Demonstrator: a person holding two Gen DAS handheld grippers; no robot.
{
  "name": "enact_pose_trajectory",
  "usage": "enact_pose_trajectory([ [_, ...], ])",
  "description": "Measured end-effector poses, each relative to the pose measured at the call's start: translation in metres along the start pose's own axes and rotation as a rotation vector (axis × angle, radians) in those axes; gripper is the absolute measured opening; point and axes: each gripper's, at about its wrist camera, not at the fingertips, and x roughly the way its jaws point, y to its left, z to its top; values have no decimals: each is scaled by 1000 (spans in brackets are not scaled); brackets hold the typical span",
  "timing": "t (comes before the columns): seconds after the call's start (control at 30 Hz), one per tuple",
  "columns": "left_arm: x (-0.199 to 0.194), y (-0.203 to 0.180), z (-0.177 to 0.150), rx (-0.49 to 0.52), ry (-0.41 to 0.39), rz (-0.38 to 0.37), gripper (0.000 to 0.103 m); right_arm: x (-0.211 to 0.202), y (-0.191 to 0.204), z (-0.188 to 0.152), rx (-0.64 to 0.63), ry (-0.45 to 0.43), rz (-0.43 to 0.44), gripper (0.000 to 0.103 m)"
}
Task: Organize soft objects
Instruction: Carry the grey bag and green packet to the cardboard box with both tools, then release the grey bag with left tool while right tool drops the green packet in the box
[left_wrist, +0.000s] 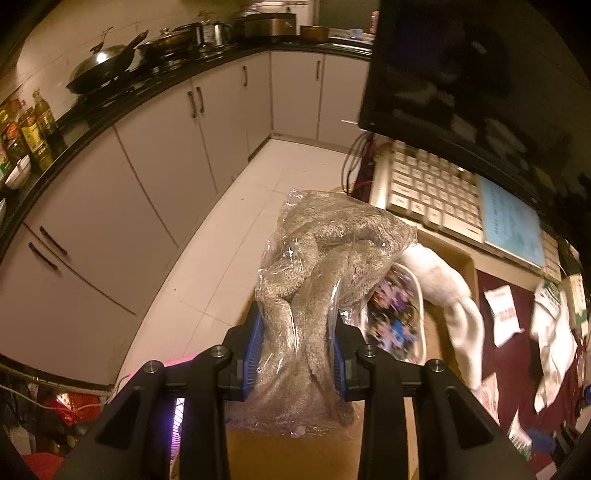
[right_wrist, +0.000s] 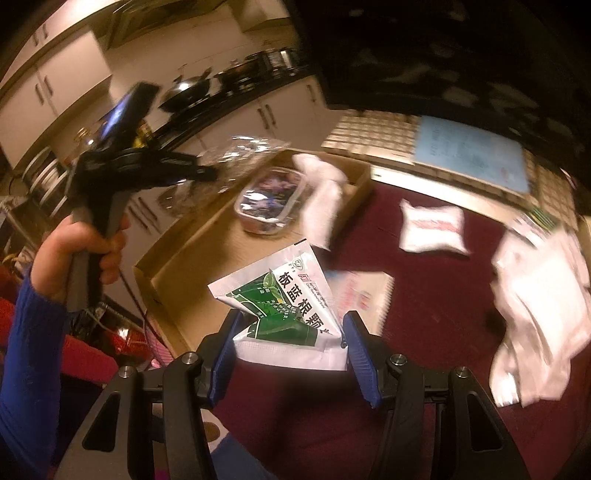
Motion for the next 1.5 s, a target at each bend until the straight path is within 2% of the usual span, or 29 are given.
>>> enact_pose_trajectory([
  [0.23, 22, 10, 6, -56, 29, 15, 31, 35, 37, 25, -95, 38, 38, 60],
  [0.53, 34, 1, 9, -35, 35, 18, 32, 96, 50, 51, -149, 147, 88, 60],
  [0.7, 43, -8, 3, -19, 55, 1, 32, 117, 43, 59, -150, 178, 45, 60],
  [1.0, 52, -8, -1, -31, 64, -31, 36, 119, 41, 56, -185, 146, -13, 60],
  [1.07, 52, -9, -1, -28, 60, -31, 39, 119, 44, 53, -195, 141, -15, 61],
  [1.17, 50, -10, -1, -25, 54, -33, 55, 117, 49, 49, -202, 133, -12, 62],
  [1.2, 49, -10, -1, -29, 52, -40, 69, 116, 49, 48, -200, 129, -8, 63],
  [1.23, 47, -9, -2, -38, 45, -41, 78, 114, 49, 47, -197, 125, -2, 65],
  [1.37, 39, -8, 1, -54, 26, -63, 84, 104, 50, 45, -194, 113, 5, 67],
  [1.5, 30, -11, -2, -54, 25, -76, 85, 82, 50, 38, -170, 78, 28, 76],
])
